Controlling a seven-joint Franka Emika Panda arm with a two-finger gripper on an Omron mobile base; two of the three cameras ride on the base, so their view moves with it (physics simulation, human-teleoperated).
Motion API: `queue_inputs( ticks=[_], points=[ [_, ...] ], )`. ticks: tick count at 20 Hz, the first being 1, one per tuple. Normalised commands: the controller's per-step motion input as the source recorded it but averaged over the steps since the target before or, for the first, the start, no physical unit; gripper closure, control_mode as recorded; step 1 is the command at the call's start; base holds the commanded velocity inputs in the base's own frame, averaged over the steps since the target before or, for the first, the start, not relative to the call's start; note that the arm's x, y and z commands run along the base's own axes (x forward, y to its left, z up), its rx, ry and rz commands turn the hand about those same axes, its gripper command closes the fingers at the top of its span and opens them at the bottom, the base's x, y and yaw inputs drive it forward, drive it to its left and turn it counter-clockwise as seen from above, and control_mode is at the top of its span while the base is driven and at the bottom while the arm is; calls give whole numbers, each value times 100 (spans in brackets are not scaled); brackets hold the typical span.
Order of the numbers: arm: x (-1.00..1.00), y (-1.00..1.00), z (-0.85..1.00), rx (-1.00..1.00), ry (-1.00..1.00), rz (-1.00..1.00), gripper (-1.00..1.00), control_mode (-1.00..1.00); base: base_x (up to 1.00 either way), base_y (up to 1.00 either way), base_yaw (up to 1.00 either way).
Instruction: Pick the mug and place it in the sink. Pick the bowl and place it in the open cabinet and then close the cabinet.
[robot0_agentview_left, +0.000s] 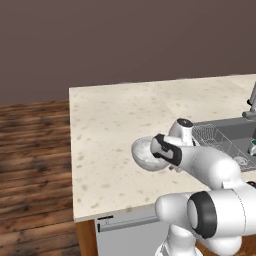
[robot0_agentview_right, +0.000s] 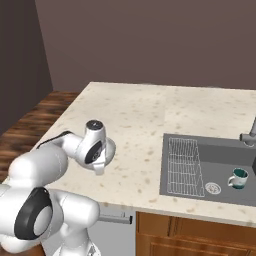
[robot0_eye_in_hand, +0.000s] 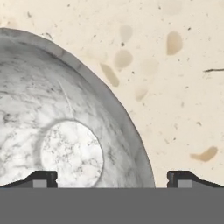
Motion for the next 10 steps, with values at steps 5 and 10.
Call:
queue_inputs(
  ticks=[5,10],
  points=[
    [11,0,-21,0,1,0,100,-100,0,0,0],
    [-15,0,0,0,0,0,100,-100,0,0,0]
  ],
)
